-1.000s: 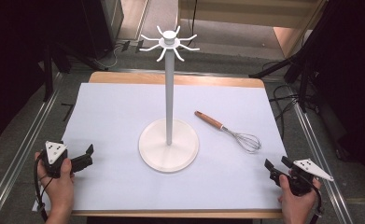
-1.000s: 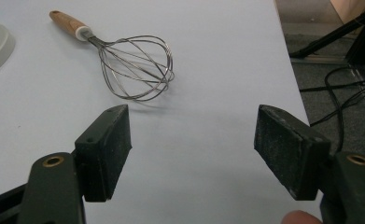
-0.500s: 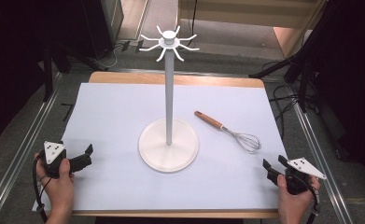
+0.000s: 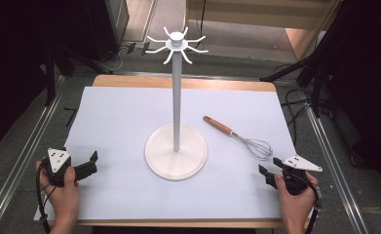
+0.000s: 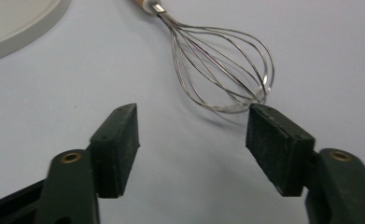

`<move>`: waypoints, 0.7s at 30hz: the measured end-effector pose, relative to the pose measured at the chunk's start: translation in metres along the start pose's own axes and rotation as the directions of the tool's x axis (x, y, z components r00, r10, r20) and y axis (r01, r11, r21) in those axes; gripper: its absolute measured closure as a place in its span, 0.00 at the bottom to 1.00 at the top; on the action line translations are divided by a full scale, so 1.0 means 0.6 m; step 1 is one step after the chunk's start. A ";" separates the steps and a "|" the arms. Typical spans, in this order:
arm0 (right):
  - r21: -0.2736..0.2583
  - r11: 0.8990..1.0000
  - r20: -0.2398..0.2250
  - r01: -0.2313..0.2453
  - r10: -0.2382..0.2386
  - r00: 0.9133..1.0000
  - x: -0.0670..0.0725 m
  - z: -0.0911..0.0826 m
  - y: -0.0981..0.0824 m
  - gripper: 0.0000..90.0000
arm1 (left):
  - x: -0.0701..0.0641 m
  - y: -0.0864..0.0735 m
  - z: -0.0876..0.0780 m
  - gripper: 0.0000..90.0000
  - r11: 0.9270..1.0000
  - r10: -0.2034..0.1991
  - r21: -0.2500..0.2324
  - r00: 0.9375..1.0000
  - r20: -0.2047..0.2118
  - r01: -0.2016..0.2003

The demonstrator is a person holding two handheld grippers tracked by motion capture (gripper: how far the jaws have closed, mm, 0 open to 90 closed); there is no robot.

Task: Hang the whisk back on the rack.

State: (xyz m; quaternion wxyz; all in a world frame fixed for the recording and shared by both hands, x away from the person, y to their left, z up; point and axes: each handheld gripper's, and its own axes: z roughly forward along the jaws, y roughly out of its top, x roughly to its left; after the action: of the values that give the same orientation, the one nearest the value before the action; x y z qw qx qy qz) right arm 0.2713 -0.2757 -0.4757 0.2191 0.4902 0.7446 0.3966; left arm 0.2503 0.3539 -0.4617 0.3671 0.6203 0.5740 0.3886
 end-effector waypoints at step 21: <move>0.181 0.940 -0.107 0.289 -0.273 0.956 0.014 0.037 0.132 0.57 | -0.005 -0.003 -0.006 0.06 0.999 0.013 -0.038 1.000 -0.019 -0.014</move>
State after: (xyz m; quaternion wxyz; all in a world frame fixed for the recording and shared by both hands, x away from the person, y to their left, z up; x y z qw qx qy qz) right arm 0.3277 -0.2435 -0.4244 0.1944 0.3817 0.8503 0.3057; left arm 0.2460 0.3512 -0.4619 0.3709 0.6135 0.5656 0.4077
